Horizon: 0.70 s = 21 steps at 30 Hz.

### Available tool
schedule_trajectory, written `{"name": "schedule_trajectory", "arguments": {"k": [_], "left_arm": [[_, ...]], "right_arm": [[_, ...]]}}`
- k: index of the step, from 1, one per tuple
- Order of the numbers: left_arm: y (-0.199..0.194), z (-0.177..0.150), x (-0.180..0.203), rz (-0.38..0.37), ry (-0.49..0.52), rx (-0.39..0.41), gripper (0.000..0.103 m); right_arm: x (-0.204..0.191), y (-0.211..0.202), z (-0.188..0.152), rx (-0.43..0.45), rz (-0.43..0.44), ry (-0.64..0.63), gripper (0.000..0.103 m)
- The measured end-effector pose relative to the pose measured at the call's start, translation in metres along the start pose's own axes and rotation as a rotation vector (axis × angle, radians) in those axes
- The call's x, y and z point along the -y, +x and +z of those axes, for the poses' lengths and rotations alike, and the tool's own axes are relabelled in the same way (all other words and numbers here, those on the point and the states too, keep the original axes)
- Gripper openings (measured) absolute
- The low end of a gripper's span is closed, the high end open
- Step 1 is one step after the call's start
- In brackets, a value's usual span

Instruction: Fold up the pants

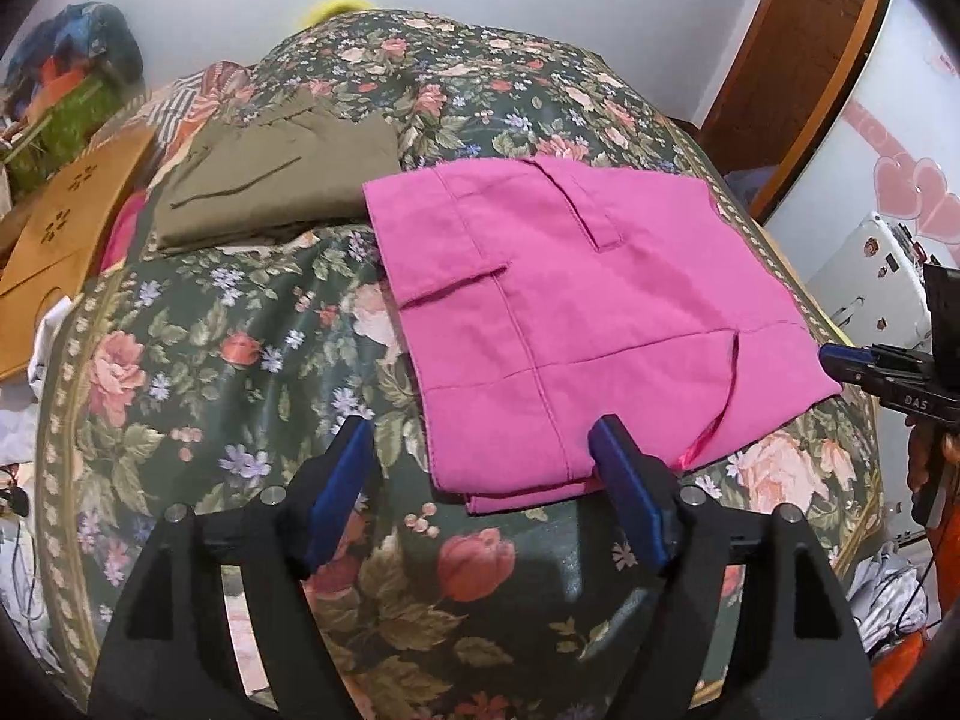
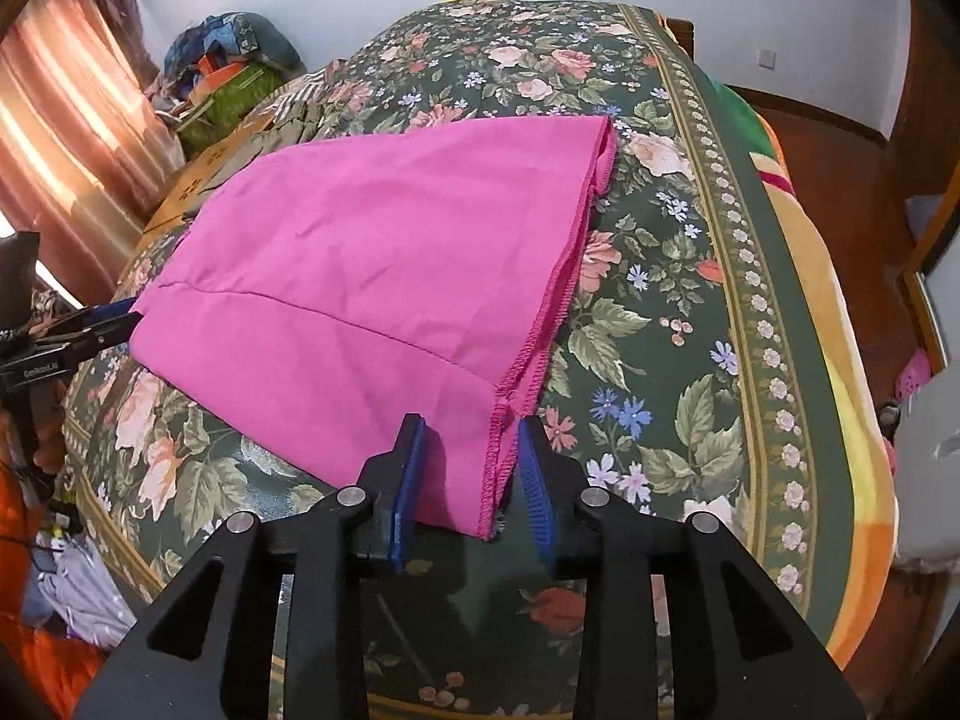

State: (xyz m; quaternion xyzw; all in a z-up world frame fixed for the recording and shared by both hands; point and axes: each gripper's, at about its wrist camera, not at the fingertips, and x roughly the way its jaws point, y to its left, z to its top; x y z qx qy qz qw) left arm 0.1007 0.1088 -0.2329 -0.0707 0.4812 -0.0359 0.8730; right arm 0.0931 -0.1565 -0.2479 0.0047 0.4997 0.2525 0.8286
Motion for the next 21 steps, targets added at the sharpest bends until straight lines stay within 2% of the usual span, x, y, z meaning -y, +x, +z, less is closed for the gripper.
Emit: {"name": "schedule_trajectory", "arguments": {"k": [3, 6, 10, 15, 18, 21], "left_arm": [[-0.012, 0.013, -0.008, -0.009, -0.020, 0.019, 0.076], [-0.022, 0.034, -0.019, 0.000, -0.043, 0.058, 0.076], [-0.020, 0.068, -0.031, 0.026, -0.067, 0.093, 0.076], [0.005, 0.104, -0.043, 0.052, -0.074, 0.106, 0.073], [0.027, 0.119, -0.050, 0.046, -0.090, 0.076, 0.066], [0.049, 0.127, -0.059, 0.039, -0.116, 0.044, 0.065]], "right_arm": [[0.004, -0.005, 0.006, 0.010, -0.040, -0.006, 0.029], [0.012, -0.014, 0.018, 0.043, -0.037, 0.015, 0.029], [0.022, -0.022, 0.043, 0.104, -0.058, 0.031, 0.029], [0.030, -0.016, 0.075, 0.144, -0.080, 0.030, 0.029], [0.034, -0.010, 0.090, 0.155, -0.085, 0.033, 0.031], [0.041, 0.001, 0.106, 0.160, -0.083, 0.043, 0.033]]}}
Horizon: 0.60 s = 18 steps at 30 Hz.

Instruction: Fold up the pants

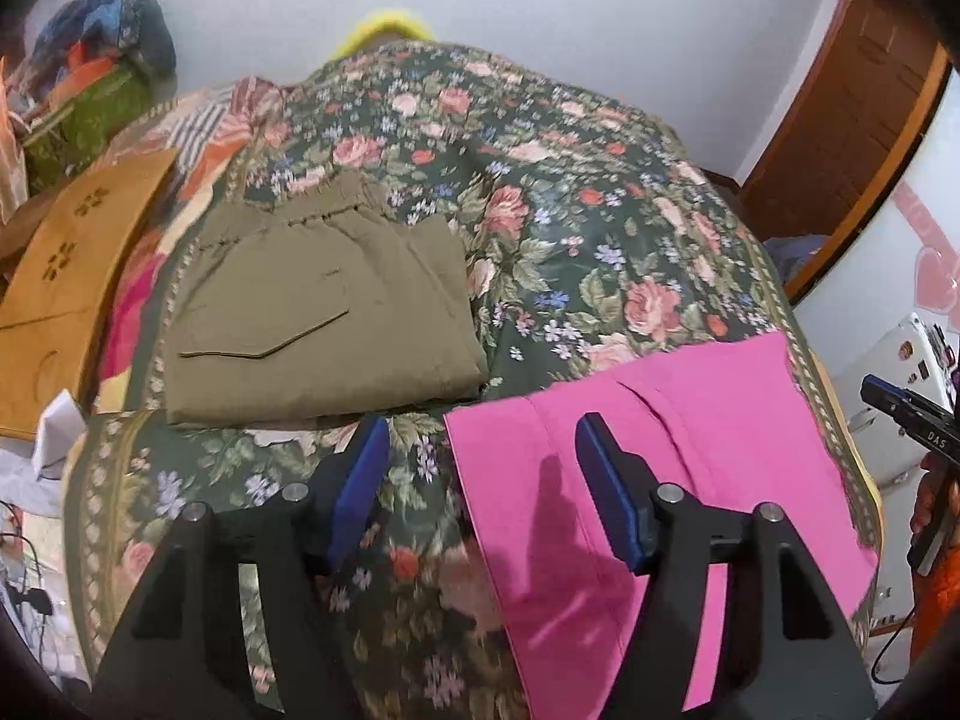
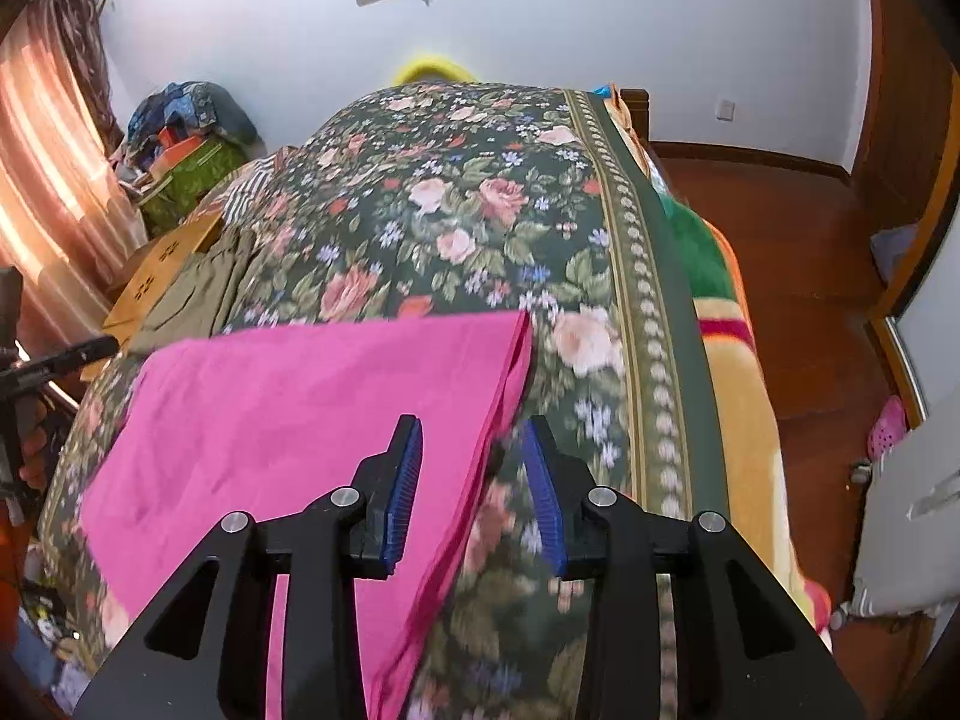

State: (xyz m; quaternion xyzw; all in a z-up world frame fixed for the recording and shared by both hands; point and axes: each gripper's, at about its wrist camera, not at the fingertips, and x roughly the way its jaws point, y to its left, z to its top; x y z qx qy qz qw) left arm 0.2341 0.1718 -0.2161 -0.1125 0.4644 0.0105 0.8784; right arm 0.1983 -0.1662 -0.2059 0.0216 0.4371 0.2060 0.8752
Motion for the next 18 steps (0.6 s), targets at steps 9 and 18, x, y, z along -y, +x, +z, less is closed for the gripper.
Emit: {"name": "schedule_trajectory", "arguments": {"k": [9, 18], "left_arm": [[0.052, 0.000, -0.017, -0.021, -0.050, -0.093, 0.062], [0.070, -0.011, -0.019, -0.076, -0.068, -0.123, 0.048]], "right_arm": [[0.016, 0.053, 0.025, -0.039, 0.002, 0.034, 0.038], [0.030, 0.105, 0.031, -0.120, 0.064, 0.095, 0.038]]}}
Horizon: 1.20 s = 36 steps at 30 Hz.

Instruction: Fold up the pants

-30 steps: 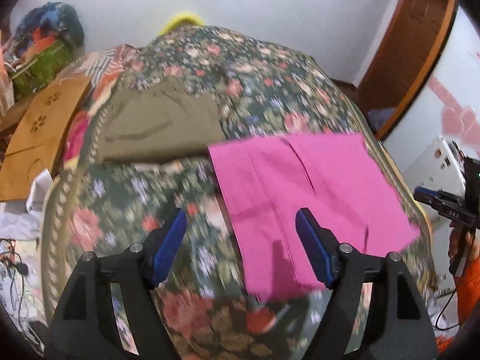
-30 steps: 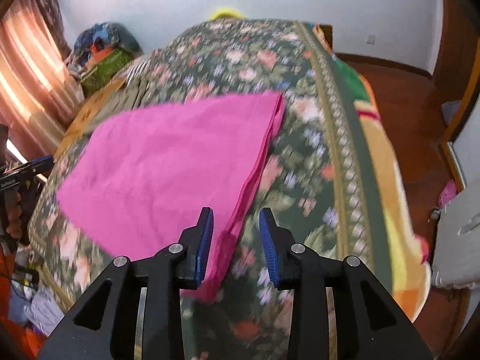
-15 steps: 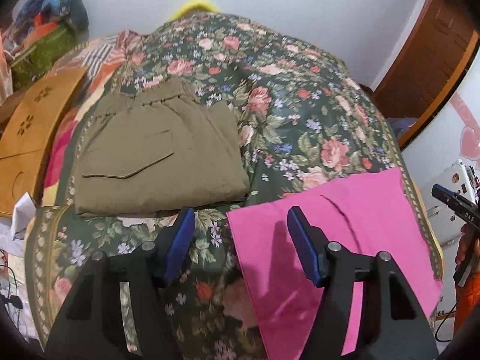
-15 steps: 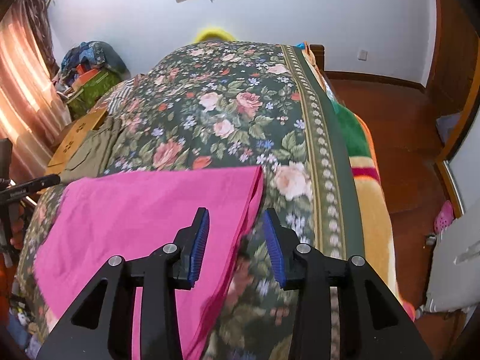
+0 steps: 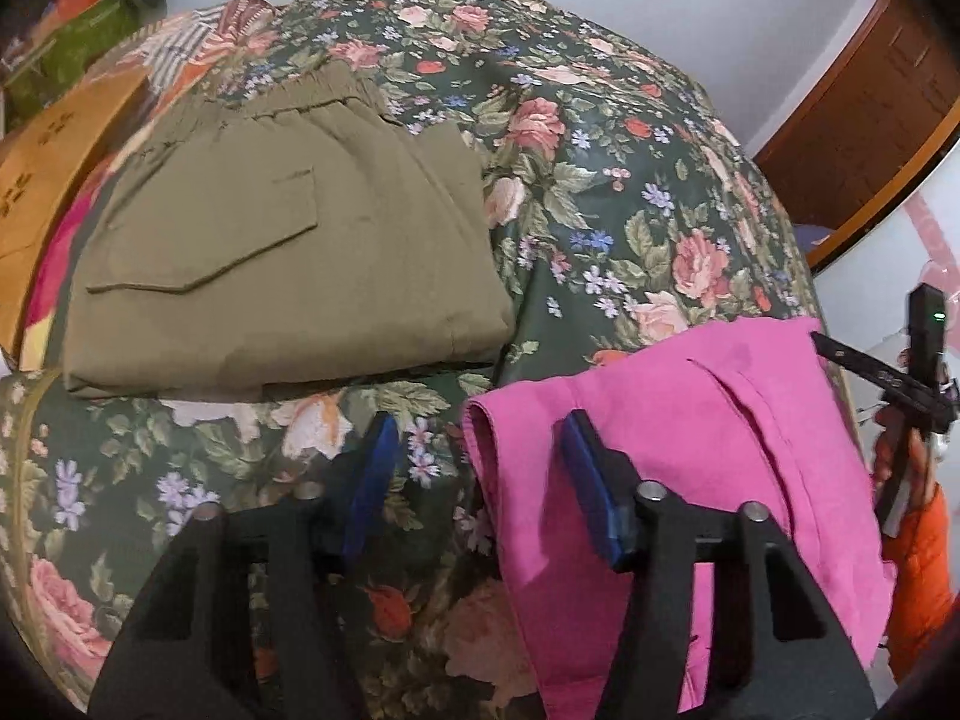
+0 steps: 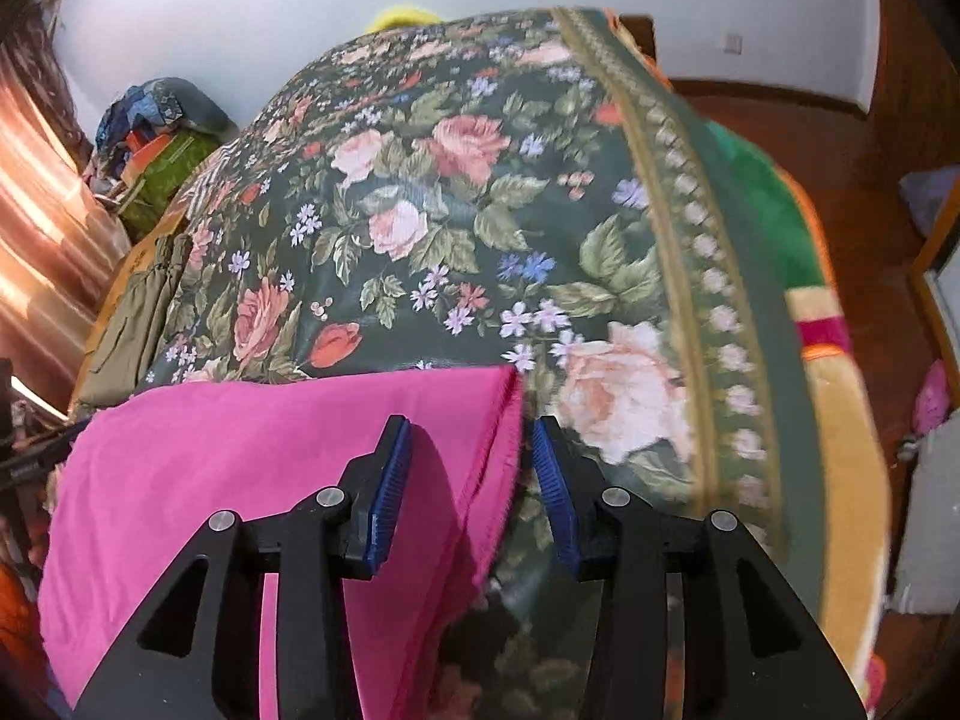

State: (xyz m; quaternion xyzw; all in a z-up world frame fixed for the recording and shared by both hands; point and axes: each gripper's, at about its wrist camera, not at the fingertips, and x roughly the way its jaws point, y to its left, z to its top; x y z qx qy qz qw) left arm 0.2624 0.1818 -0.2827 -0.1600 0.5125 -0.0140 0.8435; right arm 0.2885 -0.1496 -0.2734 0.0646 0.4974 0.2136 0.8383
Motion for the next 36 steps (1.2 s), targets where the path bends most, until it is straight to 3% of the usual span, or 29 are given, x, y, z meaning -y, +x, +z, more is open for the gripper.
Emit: {"name": "schedule_trajectory", "arguments": {"k": [3, 4, 6, 14, 22, 28, 31, 34, 36], "left_arm": [[0.001, 0.000, 0.003, -0.042, 0.004, -0.005, 0.030], [0.001, 0.000, 0.005, -0.032, 0.011, -0.002, 0.030], [0.001, 0.000, 0.011, 0.005, 0.039, 0.008, 0.023], [-0.012, -0.003, 0.025, 0.112, 0.120, 0.086, 0.008], [-0.028, -0.006, 0.023, 0.163, 0.110, 0.144, 0.007], [-0.027, -0.010, 0.019, 0.199, 0.114, 0.138, 0.007], [-0.025, -0.011, 0.014, 0.175, 0.105, 0.128, 0.007], [-0.023, -0.011, 0.013, 0.164, 0.101, 0.122, 0.007], [-0.019, -0.011, 0.013, 0.165, 0.101, 0.113, 0.007]], "right_arm": [[0.000, 0.006, 0.002, 0.002, 0.018, -0.004, 0.038], [-0.001, 0.006, 0.002, 0.009, 0.031, -0.007, 0.034], [-0.002, 0.007, 0.003, 0.024, 0.049, -0.013, 0.009], [-0.005, 0.001, 0.006, 0.097, 0.016, -0.053, 0.004], [-0.013, -0.003, 0.019, 0.149, -0.030, -0.116, 0.003], [-0.014, 0.003, 0.027, 0.153, -0.047, -0.122, 0.002], [-0.009, 0.003, 0.031, 0.138, 0.000, -0.079, 0.003], [-0.002, 0.006, 0.035, 0.091, 0.048, -0.026, 0.017], [-0.003, 0.009, 0.035, 0.075, 0.040, -0.032, 0.044]]}}
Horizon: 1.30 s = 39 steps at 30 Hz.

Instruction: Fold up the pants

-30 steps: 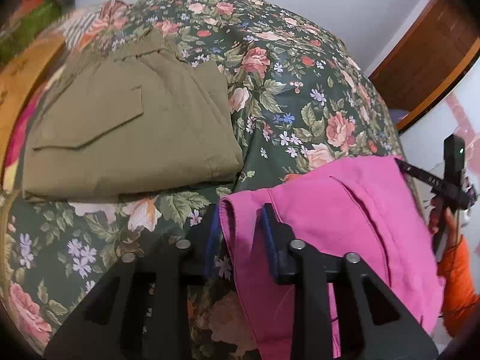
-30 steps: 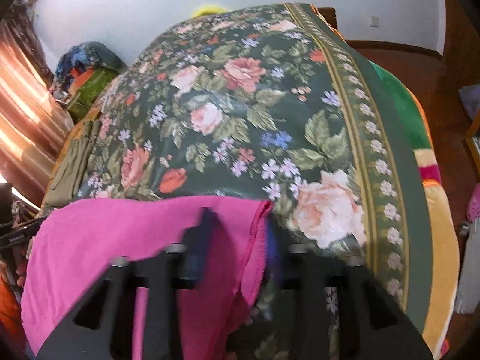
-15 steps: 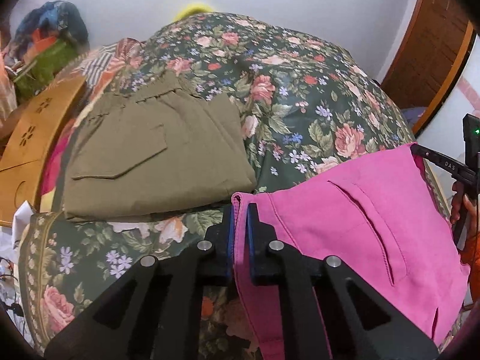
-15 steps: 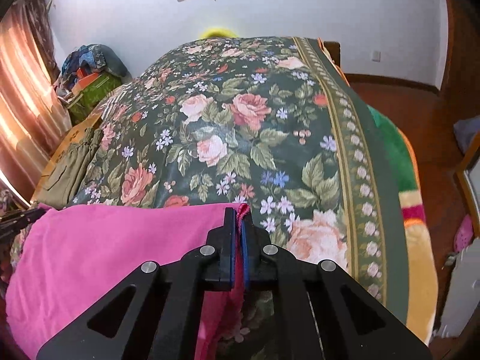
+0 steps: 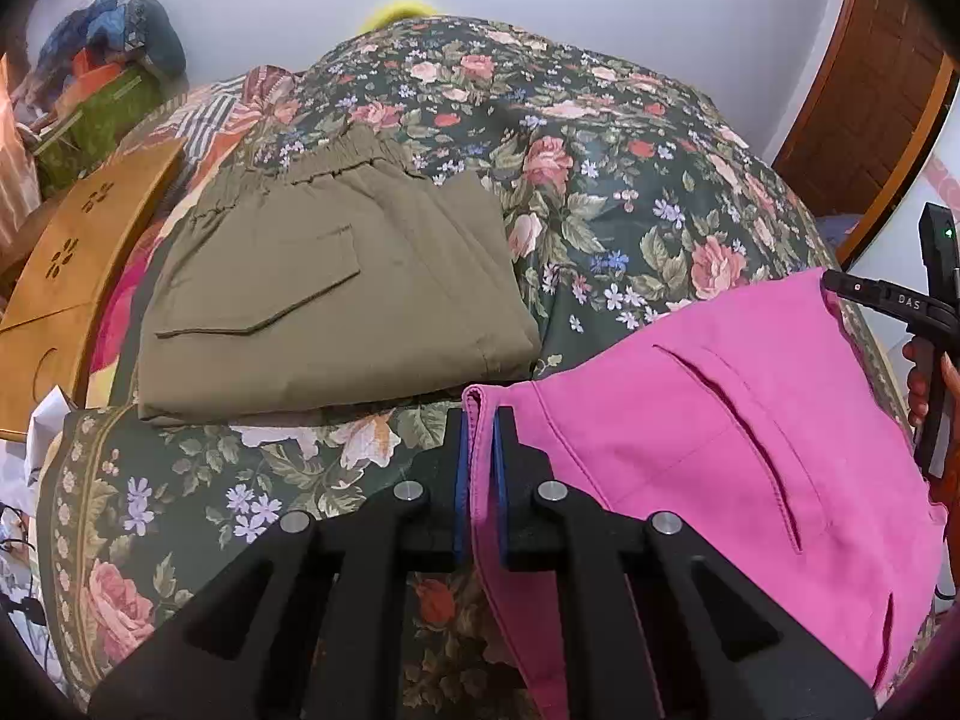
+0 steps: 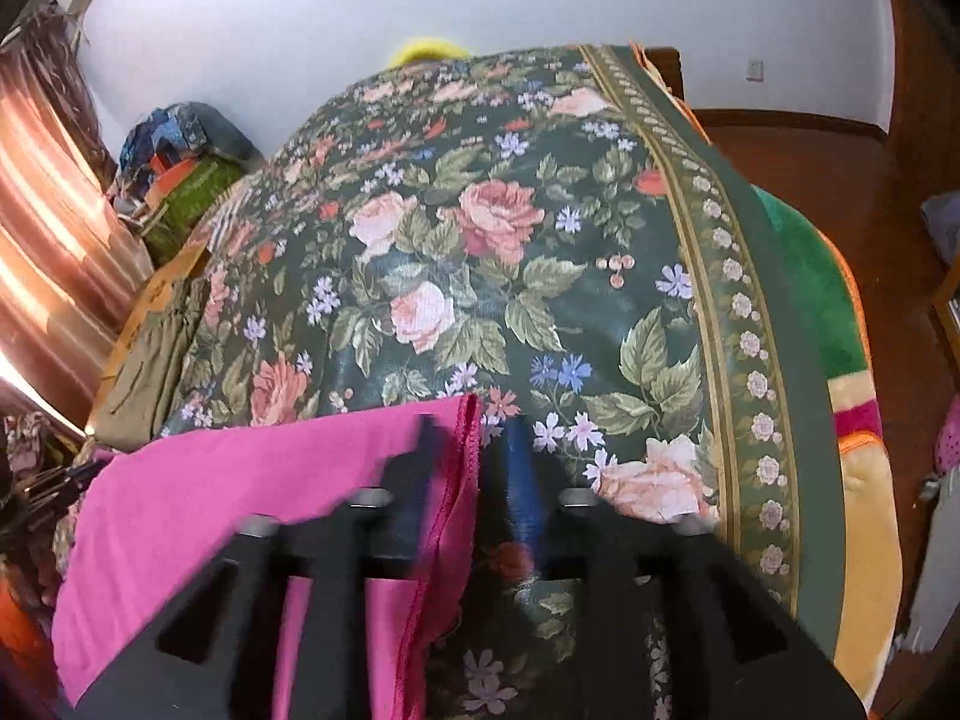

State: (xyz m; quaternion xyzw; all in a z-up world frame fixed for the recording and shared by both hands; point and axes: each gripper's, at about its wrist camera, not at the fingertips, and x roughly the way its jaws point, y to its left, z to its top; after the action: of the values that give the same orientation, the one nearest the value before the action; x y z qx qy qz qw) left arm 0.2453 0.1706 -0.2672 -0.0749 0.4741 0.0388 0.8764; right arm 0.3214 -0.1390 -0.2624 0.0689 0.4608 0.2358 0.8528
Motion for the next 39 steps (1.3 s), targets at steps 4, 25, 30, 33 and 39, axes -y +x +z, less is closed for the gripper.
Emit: {"name": "schedule_trajectory", "arguments": {"k": [4, 25, 30, 33, 39], "left_arm": [[0.006, -0.001, 0.001, 0.006, 0.006, -0.009, 0.007], [-0.006, 0.009, 0.006, 0.090, 0.064, 0.039, 0.007], [0.009, 0.006, 0.000, 0.086, 0.034, -0.003, 0.007], [0.007, 0.009, -0.003, 0.068, 0.018, -0.019, 0.011], [-0.029, 0.018, -0.002, 0.066, 0.015, 0.037, 0.039]], "right_arm": [[-0.006, 0.013, -0.001, -0.052, 0.053, -0.019, 0.048], [-0.036, 0.015, 0.005, 0.084, -0.095, -0.224, 0.001], [-0.035, 0.019, 0.004, 0.090, -0.133, -0.239, 0.001], [-0.037, 0.022, 0.006, 0.057, -0.133, -0.251, 0.001], [-0.049, 0.001, 0.006, 0.039, -0.203, -0.288, 0.059]]}}
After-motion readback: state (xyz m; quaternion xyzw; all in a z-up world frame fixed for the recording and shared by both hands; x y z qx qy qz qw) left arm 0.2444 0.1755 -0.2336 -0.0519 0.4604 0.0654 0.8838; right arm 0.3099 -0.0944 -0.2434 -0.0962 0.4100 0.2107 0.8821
